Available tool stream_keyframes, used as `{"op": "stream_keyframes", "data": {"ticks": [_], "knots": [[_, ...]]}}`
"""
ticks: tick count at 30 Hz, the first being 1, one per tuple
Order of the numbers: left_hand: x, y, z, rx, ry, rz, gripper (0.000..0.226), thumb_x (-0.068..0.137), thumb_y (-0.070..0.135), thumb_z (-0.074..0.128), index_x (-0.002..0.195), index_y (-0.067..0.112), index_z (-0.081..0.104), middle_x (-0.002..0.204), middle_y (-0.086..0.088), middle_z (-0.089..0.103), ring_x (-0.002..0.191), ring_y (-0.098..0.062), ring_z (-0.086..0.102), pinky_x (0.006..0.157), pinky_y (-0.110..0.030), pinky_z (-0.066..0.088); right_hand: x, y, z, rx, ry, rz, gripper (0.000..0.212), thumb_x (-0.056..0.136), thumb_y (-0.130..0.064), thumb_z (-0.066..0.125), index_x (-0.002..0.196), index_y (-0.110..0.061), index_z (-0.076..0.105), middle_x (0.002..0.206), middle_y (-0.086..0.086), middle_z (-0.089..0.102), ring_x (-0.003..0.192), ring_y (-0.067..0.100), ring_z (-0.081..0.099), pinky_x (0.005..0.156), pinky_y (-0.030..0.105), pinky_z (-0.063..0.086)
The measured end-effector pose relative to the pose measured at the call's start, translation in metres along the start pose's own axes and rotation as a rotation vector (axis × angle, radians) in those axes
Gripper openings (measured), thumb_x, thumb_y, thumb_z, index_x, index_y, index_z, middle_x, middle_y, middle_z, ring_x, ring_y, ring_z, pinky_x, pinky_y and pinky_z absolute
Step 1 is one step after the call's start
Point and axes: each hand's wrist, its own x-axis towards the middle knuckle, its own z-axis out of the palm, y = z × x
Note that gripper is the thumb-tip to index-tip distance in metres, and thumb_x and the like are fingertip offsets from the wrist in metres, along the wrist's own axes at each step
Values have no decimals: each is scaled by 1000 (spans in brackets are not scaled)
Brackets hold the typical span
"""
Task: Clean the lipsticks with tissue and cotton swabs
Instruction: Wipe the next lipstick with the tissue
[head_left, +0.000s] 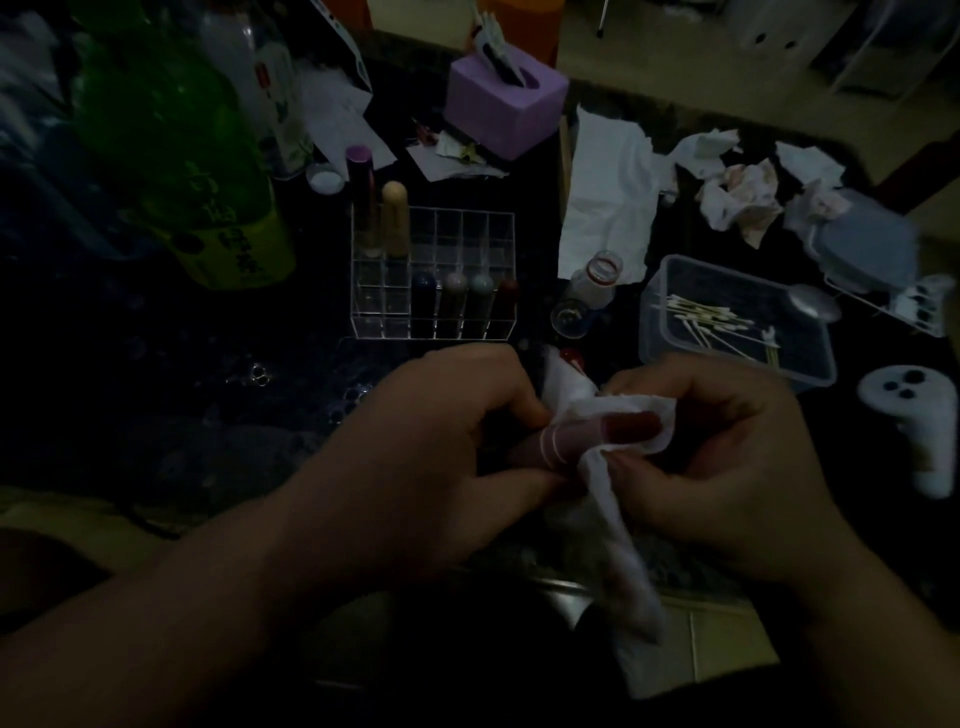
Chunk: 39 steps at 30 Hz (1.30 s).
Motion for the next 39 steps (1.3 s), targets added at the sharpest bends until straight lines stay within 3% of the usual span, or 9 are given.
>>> {"op": "stream_keyframes", "data": {"ticks": [6, 10, 15, 21, 24, 30, 34, 36, 39], "knots": [[-2, 3, 7, -107, 41, -70, 27, 75, 39, 77, 91, 26, 59, 80, 20, 56, 75, 5, 57, 64, -4, 41, 0, 3, -1, 15, 6, 21, 11, 71, -10, 73, 81, -6, 69, 75, 0, 73, 66, 10, 69, 60, 21, 53], [-4, 2, 1, -213, -40, -156, 56, 71, 42, 81, 119, 35, 54, 93, 14, 67, 80, -8, 69, 65, -25, 55, 1, 6, 1, 115, -6, 98, 13, 74, -9, 72, 86, -4, 68, 75, 4, 73, 64, 17, 71, 57, 25, 55], [-4, 4, 4, -169, 75, -276, 39, 67, 37, 87, 95, 38, 59, 88, 15, 67, 72, -6, 67, 61, -21, 54, 8, 16, 1, 454, -49, 351, 50, 66, -36, 86, 102, -6, 71, 94, 17, 70, 84, 29, 67, 72, 37, 55], [0, 3, 8, -216, 117, -411, 50, 66, 38, 88, 101, 37, 52, 79, 11, 67, 64, -7, 64, 55, -24, 51, 3, 16, 12, 229, -1, 438, 36, 76, -7, 73, 112, -2, 65, 102, 17, 73, 92, 30, 72, 74, 32, 59], [2, 2, 5, -276, 132, -474, 58, 57, 39, 89, 103, 36, 54, 79, 17, 71, 66, -3, 67, 58, -14, 50, 5, 21, 6, 383, 46, 543, 41, 74, -1, 62, 115, 2, 64, 108, 25, 71, 97, 38, 69, 78, 40, 58], [7, -3, -17, -576, 288, -496, 41, 61, 20, 81, 99, 12, 69, 86, 4, 78, 70, -19, 75, 62, -24, 60, 8, 34, -5, 635, 26, 758, 52, 75, 4, 62, 126, 9, 53, 122, 33, 61, 109, 47, 61, 90, 51, 53], [9, -7, -29, -593, 365, -466, 36, 63, 18, 78, 96, 6, 70, 85, -2, 78, 73, -18, 76, 63, -22, 59, 9, 48, 2, 88, 48, 831, 24, 82, 4, 71, 104, -3, 65, 97, 16, 75, 89, 30, 72, 80, 46, 59], [9, -14, -29, -572, 370, -472, 34, 66, 21, 78, 96, 6, 70, 85, -7, 77, 75, -23, 76, 68, -31, 61, 9, 56, 6, -382, 17, 762, 25, 79, -7, 78, 97, -17, 64, 84, 3, 74, 77, 17, 71, 72, 34, 60], [5, -23, -25, -528, 362, -515, 32, 68, 27, 78, 96, 13, 72, 85, -5, 78, 79, -22, 76, 69, -30, 59, 9, 60, 14, -625, 5, 662, 30, 79, -16, 77, 99, -26, 57, 80, -2, 67, 70, 11, 63, 57, 19, 49]]}}
